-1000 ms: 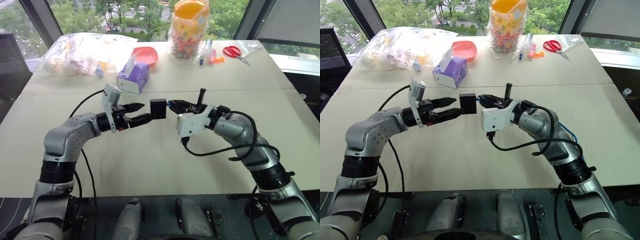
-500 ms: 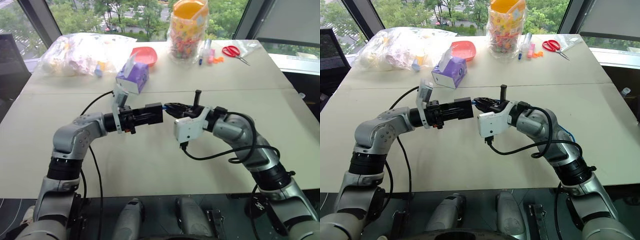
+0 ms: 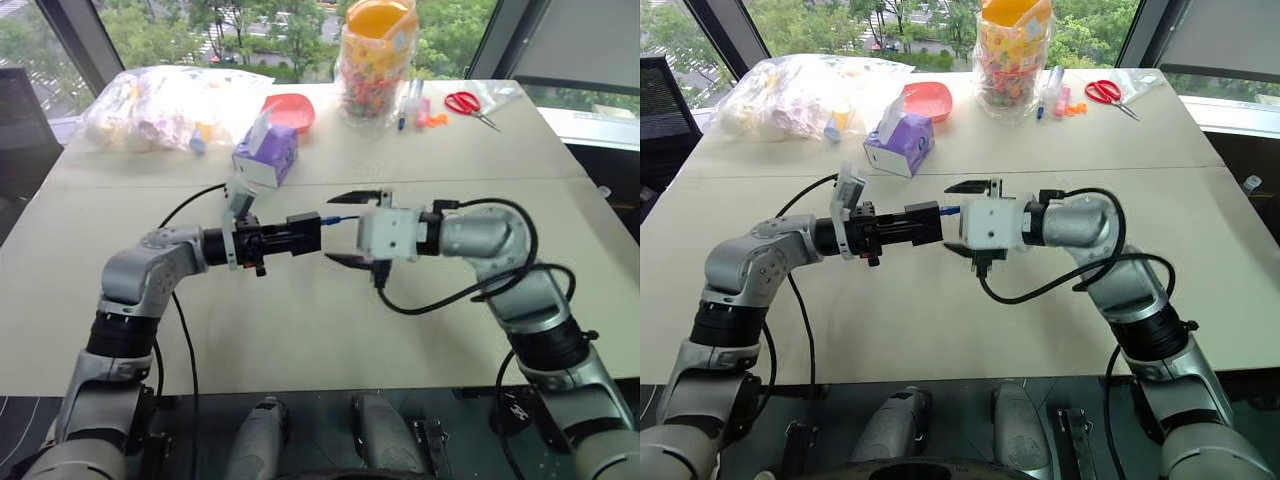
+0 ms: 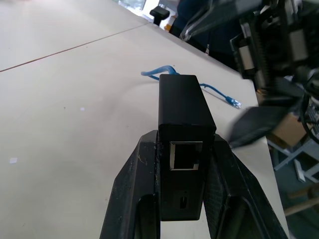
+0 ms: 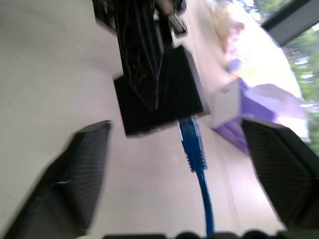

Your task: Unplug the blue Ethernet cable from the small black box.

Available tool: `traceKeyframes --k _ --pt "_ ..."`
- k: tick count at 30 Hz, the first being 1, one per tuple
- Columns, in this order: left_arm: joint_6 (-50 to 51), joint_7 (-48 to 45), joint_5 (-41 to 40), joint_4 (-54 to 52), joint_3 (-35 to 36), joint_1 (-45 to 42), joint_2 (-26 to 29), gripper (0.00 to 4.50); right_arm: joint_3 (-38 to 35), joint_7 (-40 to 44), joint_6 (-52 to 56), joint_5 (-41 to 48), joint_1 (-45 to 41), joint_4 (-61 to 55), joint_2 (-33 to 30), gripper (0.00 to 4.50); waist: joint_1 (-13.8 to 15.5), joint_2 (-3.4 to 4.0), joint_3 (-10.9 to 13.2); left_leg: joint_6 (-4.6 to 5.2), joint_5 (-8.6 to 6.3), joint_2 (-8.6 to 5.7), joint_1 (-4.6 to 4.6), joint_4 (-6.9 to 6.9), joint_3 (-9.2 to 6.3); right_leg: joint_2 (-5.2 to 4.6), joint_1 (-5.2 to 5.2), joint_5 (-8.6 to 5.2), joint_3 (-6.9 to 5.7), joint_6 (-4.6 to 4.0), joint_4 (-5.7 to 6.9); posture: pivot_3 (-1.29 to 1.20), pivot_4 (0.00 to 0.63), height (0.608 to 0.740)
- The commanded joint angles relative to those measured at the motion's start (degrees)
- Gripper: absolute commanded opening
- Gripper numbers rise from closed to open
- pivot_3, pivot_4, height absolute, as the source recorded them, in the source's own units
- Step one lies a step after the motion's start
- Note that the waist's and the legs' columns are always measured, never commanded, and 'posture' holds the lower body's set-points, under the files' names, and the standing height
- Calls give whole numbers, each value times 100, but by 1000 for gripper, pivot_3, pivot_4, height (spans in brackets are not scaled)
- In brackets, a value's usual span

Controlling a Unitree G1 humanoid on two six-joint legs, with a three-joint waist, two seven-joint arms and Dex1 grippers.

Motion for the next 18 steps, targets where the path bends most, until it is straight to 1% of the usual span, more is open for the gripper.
traceKeyframes --k 1,2,4,9,14,16,17,18 --pt "-239 -327 69 -191 -79 -141 162 506 -575 261 1927 1426 -478 -102 60 4465 3 0 0 0 0 0 0 -1 0 0 -1 0 0 0 0 0 150 740" --pt "-255 -405 68 -201 -83 -159 200 506 -590 286 2310 1638 -578 -10 45 4465 6 1 0 0 0 0 0 0 -1 0 -1 0 0 0 1 0 150 740" --pt "-290 -518 83 -176 -100 -201 250 506 -567 290 2697 1879 -693 184 47 4465 7 1 0 1 0 0 0 -3 -3 0 -1 0 -3 -1 0 0 150 740" --pt "-451 -686 194 -82 -183 -296 311 506 -250 237 3269 2130 -916 570 36 4465 5 1 0 2 -1 0 -3 -3 0 -1 -4 0 -4 0 -2 0 150 740" --pt "-453 -743 208 -66 -161 -343 298 506 -120 190 3503 2304 -1059 765 51 4465 -3 1 0 2 -1 0 -7 -3 0 0 -10 0 -4 0 0 0 150 740" --pt "-483 -728 233 -60 -159 -337 286 506 -104 163 3521 2343 -1148 935 97 3946 -6 1 1 2 -1 0 -7 -3 0 -1 -10 0 -4 0 0 0 150 740" --pt "-490 -723 240 -59 -158 -335 283 506 -105 158 3541 2368 -1189 998 115 3595 -5 1 1 2 -1 0 -7 -3 1 -1 -11 0 -3 1 0 0 150 740" --pt "-494 -721 244 -59 -157 -334 282 506 -102 154 3553 2388 -1217 1040 123 3082 -4 1 1 2 -1 0 -7 -3 0 0 -10 0 -4 1 0 0 150 740"
